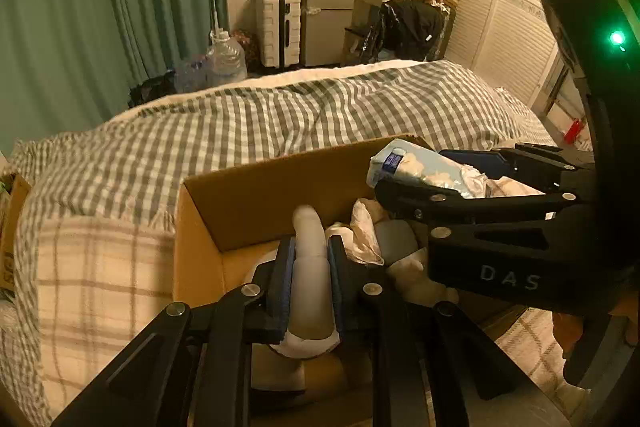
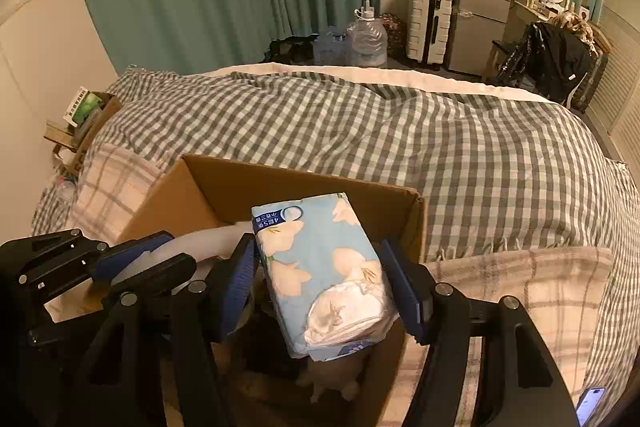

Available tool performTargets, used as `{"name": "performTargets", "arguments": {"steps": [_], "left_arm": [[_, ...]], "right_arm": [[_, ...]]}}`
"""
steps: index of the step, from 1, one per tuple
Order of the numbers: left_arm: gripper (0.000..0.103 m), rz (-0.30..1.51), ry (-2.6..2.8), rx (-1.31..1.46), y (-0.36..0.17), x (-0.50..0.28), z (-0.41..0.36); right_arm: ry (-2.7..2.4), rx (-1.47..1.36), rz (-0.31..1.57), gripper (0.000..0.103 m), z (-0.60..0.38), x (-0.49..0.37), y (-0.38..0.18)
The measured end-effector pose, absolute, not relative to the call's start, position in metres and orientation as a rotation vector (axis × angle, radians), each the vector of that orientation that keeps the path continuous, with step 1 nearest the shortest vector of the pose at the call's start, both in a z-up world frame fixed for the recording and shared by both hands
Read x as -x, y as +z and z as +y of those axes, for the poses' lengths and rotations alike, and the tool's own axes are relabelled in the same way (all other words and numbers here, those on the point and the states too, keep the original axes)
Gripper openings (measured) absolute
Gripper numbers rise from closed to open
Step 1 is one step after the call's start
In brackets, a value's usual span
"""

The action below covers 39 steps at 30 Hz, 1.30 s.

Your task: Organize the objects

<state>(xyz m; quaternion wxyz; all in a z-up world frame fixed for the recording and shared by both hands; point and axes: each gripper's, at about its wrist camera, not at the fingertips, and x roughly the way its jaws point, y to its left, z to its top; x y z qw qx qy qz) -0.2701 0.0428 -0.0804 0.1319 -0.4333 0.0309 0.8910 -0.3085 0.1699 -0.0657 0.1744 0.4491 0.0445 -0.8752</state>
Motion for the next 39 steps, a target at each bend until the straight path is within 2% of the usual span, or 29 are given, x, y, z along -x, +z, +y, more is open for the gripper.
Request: {"name": "performTargets", "arguments": {"steps": [2,3,4,5,6,7,15,18,22,25,32,36,39], "left_arm": [[0.020,0.077,2.582,1.273,-0.082,0.271,0.040],[0.023,0.083,2.586,1.281,-0.082,0.270,0.040],[0.033,0.096,2.590,1.285,-0.080,0.269,0.041],[0.045,0.118,2.597,1.287,-0.078,0.266,0.042],[0.075,0.155,2.609,1.295,-0.075,0.261,0.044],[0.090,0.184,2.631,1.291,-0.072,0.257,0.045],[0.092,0.236,2.725,1.180,-0.018,0.207,0.049],[0.103,0.228,2.814,1.084,0.017,0.182,0.044],[0.103,0.196,2.899,0.943,0.056,0.152,0.037],[0.103,0.195,2.942,0.898,0.073,0.135,0.036],[0.103,0.160,2.952,0.758,0.099,0.097,0.033],[0.103,0.146,2.985,0.677,0.095,0.077,0.031],[0.103,0.013,2.986,0.689,0.082,0.064,0.019]], "right_arm": [[-2.488,-1.261,0.111,0.067,0.173,0.306,-0.063],[-2.495,-1.254,0.094,0.071,0.174,0.305,-0.060],[-2.498,-1.249,0.078,0.078,0.176,0.302,-0.055],[-2.501,-1.242,0.069,0.081,0.178,0.299,-0.049],[-2.510,-1.230,0.066,0.083,0.179,0.295,-0.043],[-2.526,-1.215,0.073,0.084,0.182,0.289,-0.036],[-2.686,-1.113,0.088,0.086,0.219,0.232,0.029],[-2.766,-1.012,0.094,0.092,0.234,0.198,0.071],[-2.811,-0.868,0.066,0.103,0.248,0.159,0.116],[-2.814,-0.791,0.098,0.103,0.247,0.132,0.136],[-2.884,-0.586,0.168,0.102,0.237,0.069,0.150],[-2.914,-0.501,0.180,0.102,0.233,0.041,0.140],[-2.992,-0.435,0.171,0.102,0.232,0.033,0.120]]}}
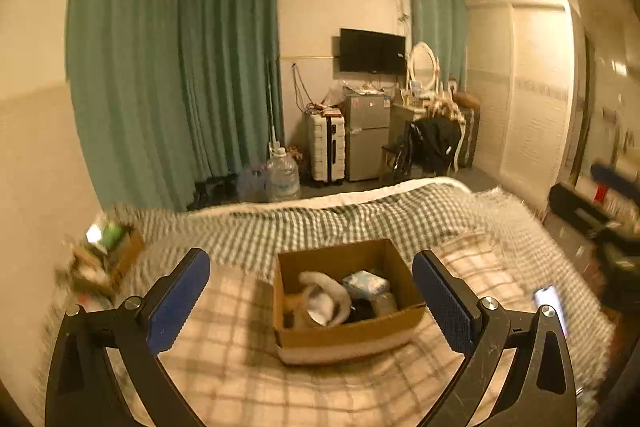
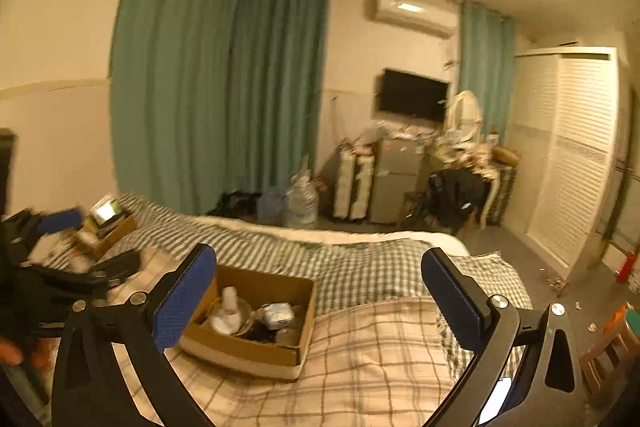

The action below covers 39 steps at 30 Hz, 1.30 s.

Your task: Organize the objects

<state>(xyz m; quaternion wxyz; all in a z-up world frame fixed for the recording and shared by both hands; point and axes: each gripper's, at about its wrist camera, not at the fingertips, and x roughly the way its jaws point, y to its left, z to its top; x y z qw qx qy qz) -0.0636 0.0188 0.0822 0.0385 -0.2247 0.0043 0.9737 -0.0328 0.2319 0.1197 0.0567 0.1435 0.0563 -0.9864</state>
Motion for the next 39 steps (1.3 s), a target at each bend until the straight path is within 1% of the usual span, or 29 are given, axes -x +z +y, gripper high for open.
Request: {"name": "performTargets", "arguments": {"steps": [2,3,6,8,11,13,18,22,27,39], "left_arm": [[0.103,-0.083,3.028,0.664,0.069,0.057,0.008],[0.103,-0.104,3.069,0.651,0.060,0.054,0.004],[0.103,-0.040,3.162,0.609,0.035,0.050,-0.004],[0.103,-0.022,3.179,0.625,0.020,0.051,-0.009],[0.103,-0.046,3.178,0.680,0.000,0.055,-0.018],[0.103,-0.057,3.197,0.669,-0.008,0.052,-0.020],[0.103,-0.124,3.167,0.659,-0.011,0.051,-0.024],[0.103,-0.063,3.160,0.627,-0.005,0.047,-0.016],[0.103,-0.085,3.148,0.645,-0.009,0.047,-0.015],[0.103,-0.053,3.129,0.653,-0.013,0.048,-0.008]], "right_arm": [[-3.003,-0.426,0.162,0.102,0.231,0.034,0.099],[-2.994,-0.447,0.157,0.102,0.232,0.037,0.091],[-2.995,-0.575,0.131,0.103,0.230,0.047,0.058],[-2.987,-0.607,0.110,0.103,0.228,0.051,0.040],[-2.981,-0.619,0.099,0.103,0.223,0.056,0.024],[-2.972,-0.617,0.108,0.103,0.218,0.059,0.015],[-2.963,-0.647,0.128,0.103,0.211,0.063,-0.004],[-2.984,-0.640,0.152,0.103,0.214,0.061,-0.004],[-2.994,-0.618,0.164,0.103,0.214,0.057,0.000],[-2.976,-0.630,0.143,0.103,0.212,0.057,0.000]]}}
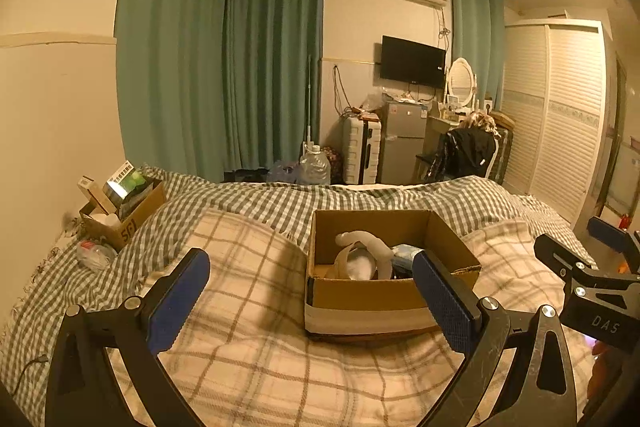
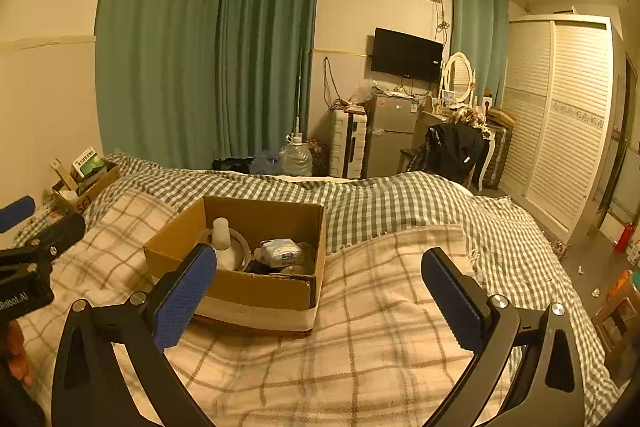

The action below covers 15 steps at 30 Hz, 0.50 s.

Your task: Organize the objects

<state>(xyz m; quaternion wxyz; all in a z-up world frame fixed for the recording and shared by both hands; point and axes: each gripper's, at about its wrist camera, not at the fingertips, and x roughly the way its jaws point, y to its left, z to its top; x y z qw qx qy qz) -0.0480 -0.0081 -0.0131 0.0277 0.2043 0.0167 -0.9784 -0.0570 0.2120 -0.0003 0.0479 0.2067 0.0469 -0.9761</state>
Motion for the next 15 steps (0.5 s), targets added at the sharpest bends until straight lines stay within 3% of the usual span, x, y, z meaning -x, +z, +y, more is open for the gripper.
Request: {"name": "performTargets", "arguments": {"steps": [15], "left_arm": [[0.103,0.058,-3.041,-0.638,-0.0107,0.0463,-0.0023]], "right_arm": [[-2.987,-0.621,0.158,0.103,0.2101,0.0541,0.0002]]}}
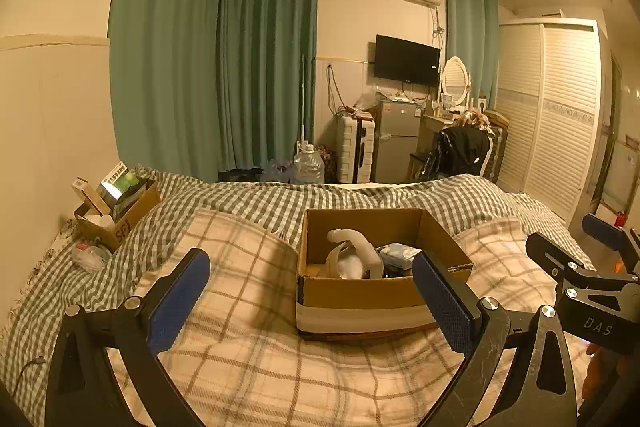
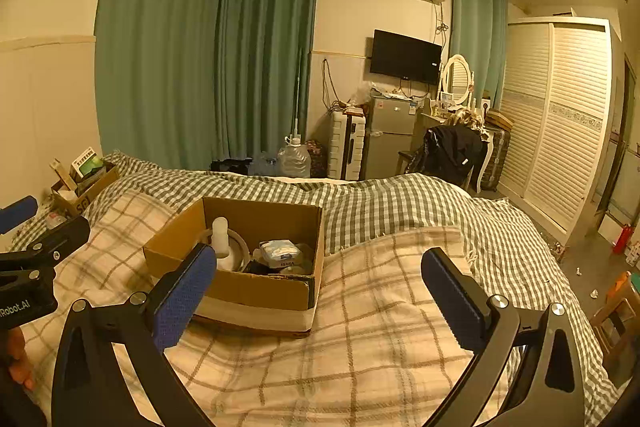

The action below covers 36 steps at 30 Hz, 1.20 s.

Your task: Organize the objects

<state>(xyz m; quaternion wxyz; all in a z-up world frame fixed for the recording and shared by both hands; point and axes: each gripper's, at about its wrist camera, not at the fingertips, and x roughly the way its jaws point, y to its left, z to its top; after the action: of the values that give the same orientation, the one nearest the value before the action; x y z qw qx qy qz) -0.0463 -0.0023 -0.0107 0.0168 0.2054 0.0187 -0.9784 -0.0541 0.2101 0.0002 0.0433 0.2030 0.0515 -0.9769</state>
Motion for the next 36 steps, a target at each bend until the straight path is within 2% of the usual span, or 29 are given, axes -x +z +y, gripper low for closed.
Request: {"name": "performTargets", "arguments": {"steps": [36], "left_arm": [[0.103,0.084,-3.031,-0.648,-0.0106,0.0454,-0.0048]], "right_arm": [[-2.994,-0.655,0.168,0.103,0.2074,0.0583,-0.0081]]}}
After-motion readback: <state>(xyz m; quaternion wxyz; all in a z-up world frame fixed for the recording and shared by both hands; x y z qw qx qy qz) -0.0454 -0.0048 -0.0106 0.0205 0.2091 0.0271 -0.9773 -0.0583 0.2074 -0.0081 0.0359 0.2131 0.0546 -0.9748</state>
